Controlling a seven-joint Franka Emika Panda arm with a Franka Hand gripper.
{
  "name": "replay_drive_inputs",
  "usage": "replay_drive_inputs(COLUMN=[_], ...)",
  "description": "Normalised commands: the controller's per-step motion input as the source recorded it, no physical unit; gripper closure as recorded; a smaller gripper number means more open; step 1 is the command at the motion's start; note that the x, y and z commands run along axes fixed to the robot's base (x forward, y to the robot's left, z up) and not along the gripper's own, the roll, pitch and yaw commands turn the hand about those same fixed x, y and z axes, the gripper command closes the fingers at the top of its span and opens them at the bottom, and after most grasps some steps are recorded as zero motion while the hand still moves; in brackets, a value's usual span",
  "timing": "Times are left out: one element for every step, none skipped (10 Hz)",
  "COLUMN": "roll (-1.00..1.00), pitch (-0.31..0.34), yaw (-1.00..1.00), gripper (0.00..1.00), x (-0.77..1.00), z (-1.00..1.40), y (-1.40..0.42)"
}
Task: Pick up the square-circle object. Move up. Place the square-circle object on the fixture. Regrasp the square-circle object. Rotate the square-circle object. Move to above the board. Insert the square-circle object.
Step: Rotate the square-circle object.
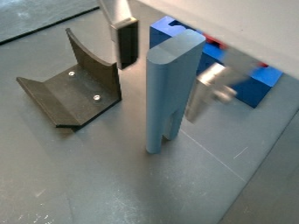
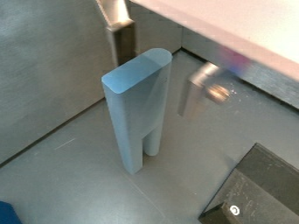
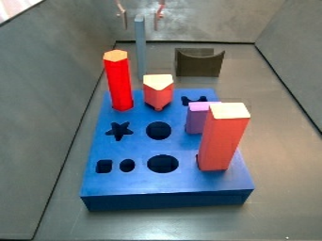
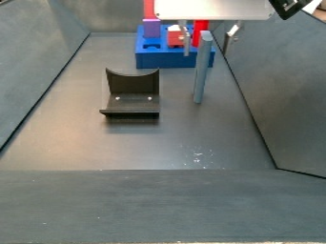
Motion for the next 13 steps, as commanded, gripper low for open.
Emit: replay_drive_inputs(roll=[0.05,0.05,0.01,-0.02,-0.04,-0.09,-0.11,-0.01,-0.01,-0.01,-0.01,-0.01,-0.01], pitch=[-0.009,0.005,0.037,0.043,0.050,0.073,0.078,0.006,0.006,0.005,0.005,0.005,0.006], yaw=[-0.03,-0.03,-0.02,-0.01,-0.01,-0.01,-0.01,1.00,1.00,1.00,1.00,1.00,1.00], gripper=[0.00,0.00,0.00,0.00,0.00,0.00,0.00,0.00,0.00,0.00,0.00,0.00,0.00], x=[0.00,-0.02,-0.03,-0.02,-0.01,0.00,0.01,0.00,0.00,0.01,0.01,0.01,0.01], z=[1.00,1.00,0.85,0.69,0.58,0.30,0.20,0.00,-0.02,0.00,0.00,0.00,0.00], y=[0.00,0.00,-0.01,-0.01,-0.01,0.00,0.00,0.00,0.00,0.00,0.00,0.00,0.00])
